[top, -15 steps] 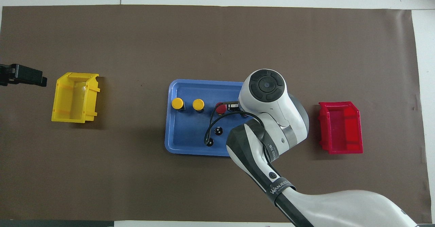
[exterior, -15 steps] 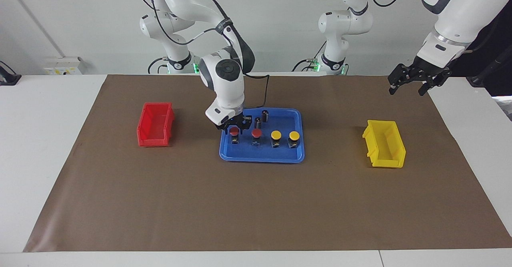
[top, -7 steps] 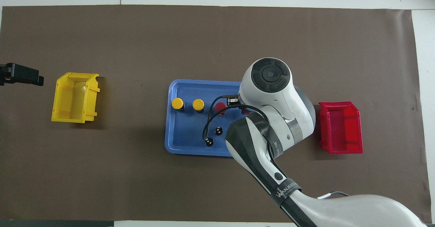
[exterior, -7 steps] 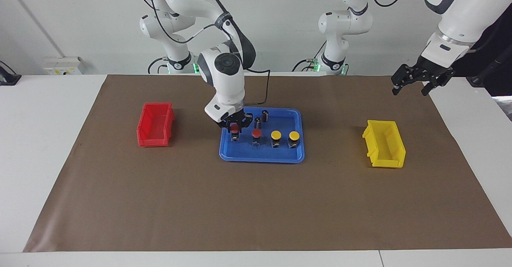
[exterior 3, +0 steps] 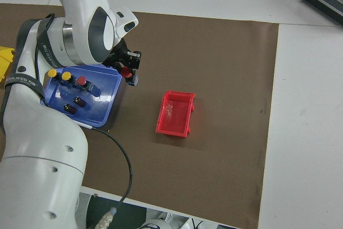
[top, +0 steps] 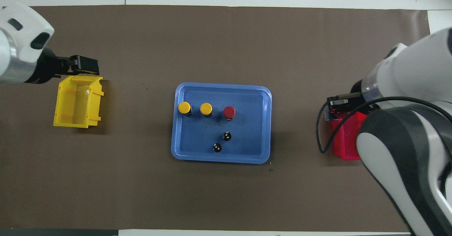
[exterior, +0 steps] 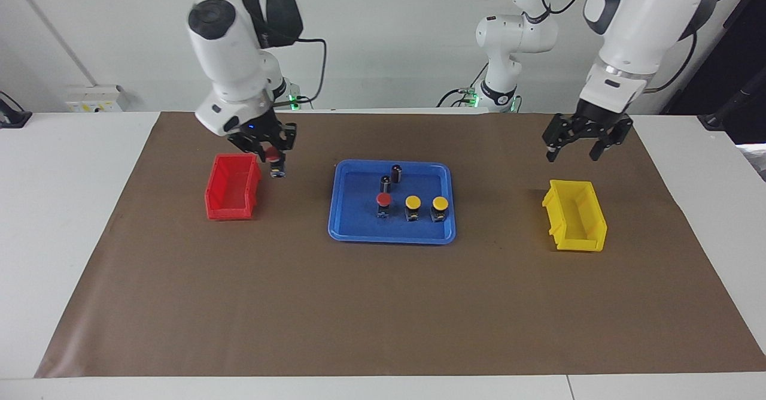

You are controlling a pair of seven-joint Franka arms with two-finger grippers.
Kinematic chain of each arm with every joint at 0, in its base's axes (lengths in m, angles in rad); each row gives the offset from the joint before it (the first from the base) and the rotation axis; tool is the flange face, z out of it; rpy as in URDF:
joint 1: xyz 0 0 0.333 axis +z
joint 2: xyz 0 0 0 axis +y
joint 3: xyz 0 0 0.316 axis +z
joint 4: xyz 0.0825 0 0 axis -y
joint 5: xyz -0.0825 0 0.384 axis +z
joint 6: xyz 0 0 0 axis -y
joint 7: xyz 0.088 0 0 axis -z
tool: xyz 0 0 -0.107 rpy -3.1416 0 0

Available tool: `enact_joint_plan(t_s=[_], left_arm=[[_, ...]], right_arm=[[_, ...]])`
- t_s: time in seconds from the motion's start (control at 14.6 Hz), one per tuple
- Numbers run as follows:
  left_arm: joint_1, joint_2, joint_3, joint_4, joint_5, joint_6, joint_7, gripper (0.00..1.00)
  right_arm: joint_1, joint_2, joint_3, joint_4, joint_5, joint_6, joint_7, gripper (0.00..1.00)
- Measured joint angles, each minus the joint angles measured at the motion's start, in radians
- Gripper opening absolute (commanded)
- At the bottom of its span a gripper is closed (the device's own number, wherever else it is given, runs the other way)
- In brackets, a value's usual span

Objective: Sort red and yellow buttons by color
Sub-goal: 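Carry the red button to the red bin and release it, then reach the left gripper to a yellow button while the right gripper waits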

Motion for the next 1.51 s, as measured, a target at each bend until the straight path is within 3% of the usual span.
enact_joint_plan(t_s=[0.21,0.48,0.82,1.3,1.51], left_arm=[[-0.093,0.08,-0.002,-0.032,0.0,0.108,-0.109,0.99],[-0.194,0.222,-0.003,-0.053,0.0,0.24,-0.183,0.94],[-0.268,0.255,-0.002,-0.109,0.0,0.252,-0.199,0.88],[-0.292,0.234,-0.002,-0.185,0.0,0.252,-0.2,0.66],[-0.292,0.224,-0.001,-0.194,0.0,0.253,-0.2,0.65]], right_arm=[[-0.133,-0.118,-0.001,-0.2,0.001,0.095,-0.165,0.1],[-0.208,-0.172,-0.001,-0.413,0.001,0.278,-0.268,0.1],[-0.207,-0.153,0.009,-0.472,0.001,0.362,-0.269,0.1],[-0.207,-0.092,0.009,-0.522,0.001,0.455,-0.269,0.1],[-0.205,-0.07,0.01,-0.523,0.001,0.476,-0.269,0.11]])
